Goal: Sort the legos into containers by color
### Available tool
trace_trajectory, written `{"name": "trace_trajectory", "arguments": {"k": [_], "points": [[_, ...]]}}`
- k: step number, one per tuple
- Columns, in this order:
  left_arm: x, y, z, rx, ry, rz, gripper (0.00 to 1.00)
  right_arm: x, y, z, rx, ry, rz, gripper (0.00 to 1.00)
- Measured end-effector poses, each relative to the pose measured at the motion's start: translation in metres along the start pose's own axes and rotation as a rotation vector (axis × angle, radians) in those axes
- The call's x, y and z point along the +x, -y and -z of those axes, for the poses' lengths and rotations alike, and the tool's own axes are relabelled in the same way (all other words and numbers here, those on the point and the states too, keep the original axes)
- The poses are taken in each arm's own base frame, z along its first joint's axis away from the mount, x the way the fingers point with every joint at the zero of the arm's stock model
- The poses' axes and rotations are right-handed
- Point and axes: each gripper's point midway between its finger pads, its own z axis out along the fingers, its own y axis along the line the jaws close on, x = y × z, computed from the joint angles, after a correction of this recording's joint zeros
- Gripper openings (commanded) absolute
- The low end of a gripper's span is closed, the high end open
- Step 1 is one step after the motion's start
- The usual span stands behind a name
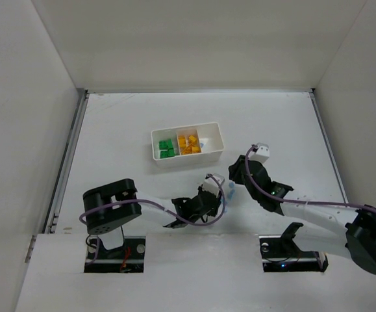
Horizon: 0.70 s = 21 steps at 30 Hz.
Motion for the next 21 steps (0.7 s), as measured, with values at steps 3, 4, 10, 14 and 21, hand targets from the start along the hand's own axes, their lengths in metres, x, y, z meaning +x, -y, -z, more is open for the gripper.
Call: {"name": "trace_trajectory", "arguments": {"k": [3, 4, 10, 14, 21], "points": [[0.001, -0.001, -0.004, -0.005, -0.001, -0.005, 0.19, 0.015, 0.005, 0.003, 0.011, -0.034, -0.008, 0.35], [0.0, 0.0, -0.005, -0.004, 0.0, -0.006, 0.17, 0.02, 0.008, 0.004, 0.018, -0.048, -0.008, 0.35], [-0.006, -0.006, -0.005, -0.012, 0.01, 0.001, 0.13, 0.044, 0.019, 0.002, 0.063, -0.112, 0.005, 0.42], [-0.036, -0.018, 0.006, -0.019, 0.066, 0.052, 0.13, 0.058, 0.027, -0.002, 0.096, -0.152, 0.025, 0.43], [-0.12, -0.041, 0.032, -0.001, 0.248, 0.182, 0.13, 0.08, 0.036, -0.009, 0.141, -0.221, 0.073, 0.42]]}}
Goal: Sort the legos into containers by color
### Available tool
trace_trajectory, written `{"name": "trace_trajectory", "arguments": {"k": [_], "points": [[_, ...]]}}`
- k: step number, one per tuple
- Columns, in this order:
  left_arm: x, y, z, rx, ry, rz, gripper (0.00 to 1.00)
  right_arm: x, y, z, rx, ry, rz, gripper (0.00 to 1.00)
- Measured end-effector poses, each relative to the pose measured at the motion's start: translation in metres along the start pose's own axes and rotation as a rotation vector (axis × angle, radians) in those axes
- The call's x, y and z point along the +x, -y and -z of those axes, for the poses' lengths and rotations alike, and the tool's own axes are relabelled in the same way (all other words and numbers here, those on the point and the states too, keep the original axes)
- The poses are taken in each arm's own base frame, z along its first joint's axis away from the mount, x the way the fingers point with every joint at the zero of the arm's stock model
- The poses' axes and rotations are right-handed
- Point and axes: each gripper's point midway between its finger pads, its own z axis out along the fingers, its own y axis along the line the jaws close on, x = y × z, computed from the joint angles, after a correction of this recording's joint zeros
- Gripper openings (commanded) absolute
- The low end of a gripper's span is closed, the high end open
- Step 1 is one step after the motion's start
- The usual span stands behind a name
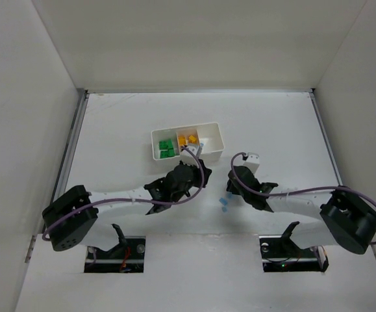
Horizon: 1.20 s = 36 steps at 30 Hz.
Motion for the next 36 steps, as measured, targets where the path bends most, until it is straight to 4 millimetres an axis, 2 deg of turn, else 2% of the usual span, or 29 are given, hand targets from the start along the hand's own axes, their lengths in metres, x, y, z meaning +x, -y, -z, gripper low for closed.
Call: {"name": "trace_trajectory", "arguments": {"k": [5, 11, 14, 18, 21, 24, 27, 30, 33, 36], "points": [[-0.027, -0.02, -0.008, -0.036, 0.023, 0.041, 0.14, 0.001, -0.005, -0.002, -0.003, -0.008, 0.013, 0.42], [-0.065, -0.032, -0.044, -0.068, 0.034, 0.105, 0.14, 0.001, -0.009, -0.006, 0.005, -0.015, 0.032, 0.4], [-0.076, -0.037, -0.063, -0.081, 0.033, 0.119, 0.14, 0.002, -0.009, -0.009, 0.017, -0.024, 0.042, 0.39], [-0.078, -0.043, -0.086, -0.096, 0.012, 0.123, 0.15, 0.003, -0.01, -0.009, 0.022, -0.025, 0.052, 0.36], [-0.072, -0.05, -0.104, -0.119, -0.014, 0.117, 0.17, 0.003, -0.011, -0.01, 0.029, -0.024, 0.061, 0.35], [-0.06, -0.059, -0.115, -0.146, -0.048, 0.109, 0.26, 0.003, -0.013, -0.011, 0.036, -0.023, 0.071, 0.3], [-0.049, -0.065, -0.116, -0.168, -0.078, 0.098, 0.36, 0.003, -0.014, -0.011, 0.041, -0.023, 0.077, 0.26], [-0.052, -0.068, -0.115, -0.176, -0.07, 0.097, 0.43, 0.003, -0.014, -0.011, 0.043, -0.021, 0.076, 0.21], [-0.059, -0.067, -0.11, -0.177, -0.051, 0.096, 0.45, 0.002, -0.014, -0.011, 0.045, -0.018, 0.076, 0.18], [-0.068, -0.064, -0.09, -0.168, -0.019, 0.098, 0.45, 0.0, -0.014, -0.01, 0.044, -0.013, 0.075, 0.17]]}}
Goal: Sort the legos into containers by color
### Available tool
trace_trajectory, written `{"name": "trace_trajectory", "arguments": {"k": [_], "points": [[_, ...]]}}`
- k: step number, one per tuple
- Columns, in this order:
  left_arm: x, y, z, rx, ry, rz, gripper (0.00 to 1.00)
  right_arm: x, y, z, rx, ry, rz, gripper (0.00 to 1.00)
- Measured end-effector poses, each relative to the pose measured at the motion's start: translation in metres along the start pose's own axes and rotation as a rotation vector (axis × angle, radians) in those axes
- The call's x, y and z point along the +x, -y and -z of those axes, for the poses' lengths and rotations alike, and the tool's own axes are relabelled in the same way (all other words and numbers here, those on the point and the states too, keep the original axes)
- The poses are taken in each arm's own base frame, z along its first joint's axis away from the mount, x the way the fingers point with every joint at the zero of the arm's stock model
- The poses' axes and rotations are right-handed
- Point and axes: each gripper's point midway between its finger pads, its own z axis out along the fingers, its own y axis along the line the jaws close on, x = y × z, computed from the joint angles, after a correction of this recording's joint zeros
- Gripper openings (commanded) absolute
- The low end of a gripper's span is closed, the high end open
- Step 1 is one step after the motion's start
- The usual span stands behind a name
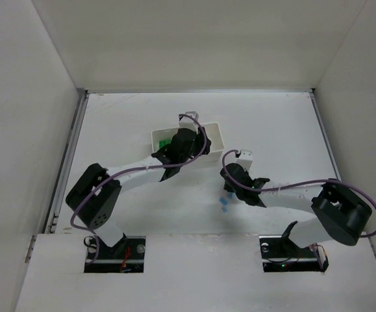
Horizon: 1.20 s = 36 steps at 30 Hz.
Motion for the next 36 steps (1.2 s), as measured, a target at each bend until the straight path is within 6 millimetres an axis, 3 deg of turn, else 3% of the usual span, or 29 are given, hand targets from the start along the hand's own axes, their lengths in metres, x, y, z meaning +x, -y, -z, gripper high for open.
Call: {"name": "trace_trajectory", "arguments": {"k": [5, 10, 14, 18, 21, 26, 29, 36], "points": [[0.001, 0.012, 0.05, 0.063, 0.046, -0.001, 0.43, -0.018, -0.006, 0.012, -0.039, 0.046, -0.019, 0.17], [0.054, 0.015, 0.095, 0.109, -0.009, -0.048, 0.42, -0.052, -0.022, 0.025, -0.097, 0.112, -0.016, 0.18], [0.1, 0.014, 0.119, 0.126, -0.077, -0.095, 0.42, -0.101, -0.046, 0.033, -0.158, 0.186, -0.041, 0.18], [0.135, 0.026, 0.132, 0.166, -0.139, -0.143, 0.42, -0.148, -0.073, 0.034, -0.213, 0.261, -0.069, 0.19], [0.16, 0.04, 0.138, 0.207, -0.177, -0.183, 0.42, -0.17, -0.09, 0.023, -0.231, 0.29, -0.07, 0.21], [0.195, 0.055, 0.147, 0.258, -0.235, -0.245, 0.42, -0.177, -0.098, -0.006, -0.218, 0.274, -0.06, 0.47], [0.209, 0.063, 0.149, 0.268, -0.257, -0.275, 0.42, -0.176, -0.093, -0.011, -0.207, 0.267, -0.056, 0.48], [0.229, 0.084, 0.143, 0.285, -0.275, -0.316, 0.42, -0.184, -0.085, 0.018, -0.258, 0.32, -0.087, 0.48]]}}
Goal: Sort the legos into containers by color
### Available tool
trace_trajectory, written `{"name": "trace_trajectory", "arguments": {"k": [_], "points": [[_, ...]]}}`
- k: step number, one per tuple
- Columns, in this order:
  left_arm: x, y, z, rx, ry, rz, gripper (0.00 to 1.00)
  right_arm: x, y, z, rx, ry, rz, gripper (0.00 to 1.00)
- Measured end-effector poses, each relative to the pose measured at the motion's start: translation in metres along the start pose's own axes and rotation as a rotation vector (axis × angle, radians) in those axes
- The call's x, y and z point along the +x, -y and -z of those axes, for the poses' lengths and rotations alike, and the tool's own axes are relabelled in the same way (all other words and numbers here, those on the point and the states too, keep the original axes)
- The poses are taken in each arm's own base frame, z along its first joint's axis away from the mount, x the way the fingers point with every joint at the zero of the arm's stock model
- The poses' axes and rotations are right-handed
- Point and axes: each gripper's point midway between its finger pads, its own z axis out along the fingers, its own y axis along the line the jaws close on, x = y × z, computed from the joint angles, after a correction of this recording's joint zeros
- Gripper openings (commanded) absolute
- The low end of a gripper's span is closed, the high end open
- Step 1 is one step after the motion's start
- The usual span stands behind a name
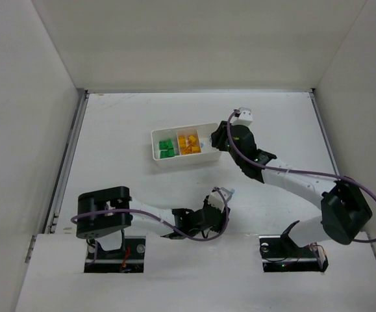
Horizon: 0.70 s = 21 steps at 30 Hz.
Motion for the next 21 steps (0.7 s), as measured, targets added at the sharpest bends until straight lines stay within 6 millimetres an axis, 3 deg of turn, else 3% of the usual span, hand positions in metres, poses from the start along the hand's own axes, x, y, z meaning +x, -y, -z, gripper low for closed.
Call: {"name": "trace_trajectory", "arguments": {"k": [3, 12, 21], "points": [[0.004, -0.002, -0.007, -0.019, -0.009, -0.014, 0.42, 0.0, 0.003, 0.007, -0.008, 0.011, -0.006, 0.48], [0.0, -0.008, -0.022, -0.082, 0.012, -0.081, 0.42, 0.027, 0.018, 0.018, 0.003, -0.036, 0.012, 0.48], [-0.006, -0.012, -0.035, -0.119, 0.029, -0.123, 0.35, 0.033, 0.023, 0.024, -0.001, -0.039, 0.005, 0.48]]}}
